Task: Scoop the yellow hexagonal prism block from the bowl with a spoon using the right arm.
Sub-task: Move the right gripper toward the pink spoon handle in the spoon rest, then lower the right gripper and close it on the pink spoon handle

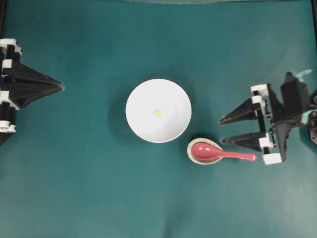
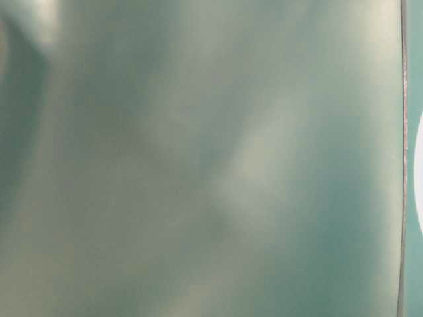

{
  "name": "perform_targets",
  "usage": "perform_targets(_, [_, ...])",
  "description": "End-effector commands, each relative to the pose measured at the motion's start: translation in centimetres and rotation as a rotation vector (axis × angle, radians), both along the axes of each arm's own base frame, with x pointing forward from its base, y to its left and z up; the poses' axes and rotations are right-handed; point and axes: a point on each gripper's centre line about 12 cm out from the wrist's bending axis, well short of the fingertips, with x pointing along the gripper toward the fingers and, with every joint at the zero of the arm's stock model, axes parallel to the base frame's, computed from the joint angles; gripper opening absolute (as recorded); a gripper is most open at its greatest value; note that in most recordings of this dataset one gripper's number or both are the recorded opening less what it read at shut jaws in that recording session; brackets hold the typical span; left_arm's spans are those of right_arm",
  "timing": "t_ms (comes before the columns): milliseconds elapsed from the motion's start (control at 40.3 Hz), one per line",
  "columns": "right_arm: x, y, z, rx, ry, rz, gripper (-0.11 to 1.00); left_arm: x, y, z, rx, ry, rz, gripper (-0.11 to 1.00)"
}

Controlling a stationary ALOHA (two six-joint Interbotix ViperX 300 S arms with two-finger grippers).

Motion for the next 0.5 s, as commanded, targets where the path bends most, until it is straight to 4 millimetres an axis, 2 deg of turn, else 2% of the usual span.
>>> perform_targets(0, [0.2, 0.6, -0.7, 0.014, 0.013, 0.006, 0.55, 0.3, 0.1, 0.9, 0.004, -0.023, 0.002, 0.05])
perform_targets(149, [-0.2, 1.6, -2.3, 0.049, 0.063, 0.005, 0.55, 0.3, 0.1, 0.8, 0.004, -0.017, 0.002, 0.05])
perform_targets(472, [-0.9, 3.6, -3.8, 0.109, 0.123, 0.008, 0.54, 0.4, 0.1, 0.7, 0.006, -0.012, 0.002, 0.05])
